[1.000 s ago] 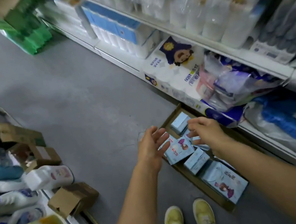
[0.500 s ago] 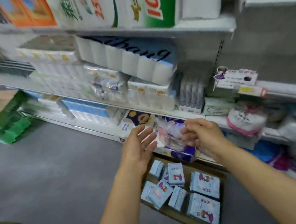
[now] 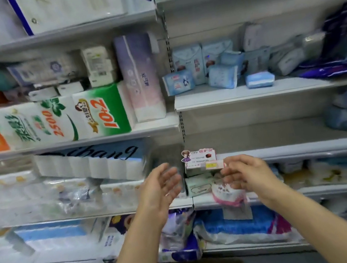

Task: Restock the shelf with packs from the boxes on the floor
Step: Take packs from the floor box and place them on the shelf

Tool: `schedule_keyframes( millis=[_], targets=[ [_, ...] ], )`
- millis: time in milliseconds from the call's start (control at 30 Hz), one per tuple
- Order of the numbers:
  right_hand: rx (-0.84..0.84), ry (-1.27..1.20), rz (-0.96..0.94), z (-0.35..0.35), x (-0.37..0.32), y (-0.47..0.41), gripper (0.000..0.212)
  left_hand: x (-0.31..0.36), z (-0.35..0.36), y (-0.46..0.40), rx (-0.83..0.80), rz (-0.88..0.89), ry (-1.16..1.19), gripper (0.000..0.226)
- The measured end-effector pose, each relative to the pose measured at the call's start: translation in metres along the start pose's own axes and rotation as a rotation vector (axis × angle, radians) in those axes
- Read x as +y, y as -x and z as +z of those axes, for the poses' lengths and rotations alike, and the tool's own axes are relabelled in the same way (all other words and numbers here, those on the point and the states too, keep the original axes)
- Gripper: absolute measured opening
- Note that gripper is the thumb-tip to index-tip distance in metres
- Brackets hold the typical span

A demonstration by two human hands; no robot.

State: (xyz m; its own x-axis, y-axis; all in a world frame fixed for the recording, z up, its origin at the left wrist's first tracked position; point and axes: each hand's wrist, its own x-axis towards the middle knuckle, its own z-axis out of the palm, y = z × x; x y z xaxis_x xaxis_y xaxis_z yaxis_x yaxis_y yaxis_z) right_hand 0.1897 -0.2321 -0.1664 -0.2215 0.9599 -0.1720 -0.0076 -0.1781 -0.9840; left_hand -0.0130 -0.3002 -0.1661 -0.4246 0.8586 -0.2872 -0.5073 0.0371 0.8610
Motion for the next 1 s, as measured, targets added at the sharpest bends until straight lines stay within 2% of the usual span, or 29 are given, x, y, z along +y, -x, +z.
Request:
schedule_keyframes(
  millis=[267,600,733,1000],
  targets=[
    [0.096,0.006,-0.055,-0.108,-0.033,-0.025,0.016,-0.009,0.108,-0.006,-0.083,0.044,-0.026,0.017],
    [0.09,0.103,-0.111,-0.231,-0.077,-0.067,0.016,-0.036,0.232,-0.022,-0.123,0.147,-0.119,0.015],
    [0.062,0.117,-0.126,-0.254,-0.088,-0.087,0.015,-0.036,0.265,-0.028,-0.142,0.183,-0.2,0.015],
    [-0.035,0.241,-0.226,-0.254,-0.129,-0.134,0.015,0.006,0.296,-0.081,-0.126,0.321,-0.396,0.024]
  ],
)
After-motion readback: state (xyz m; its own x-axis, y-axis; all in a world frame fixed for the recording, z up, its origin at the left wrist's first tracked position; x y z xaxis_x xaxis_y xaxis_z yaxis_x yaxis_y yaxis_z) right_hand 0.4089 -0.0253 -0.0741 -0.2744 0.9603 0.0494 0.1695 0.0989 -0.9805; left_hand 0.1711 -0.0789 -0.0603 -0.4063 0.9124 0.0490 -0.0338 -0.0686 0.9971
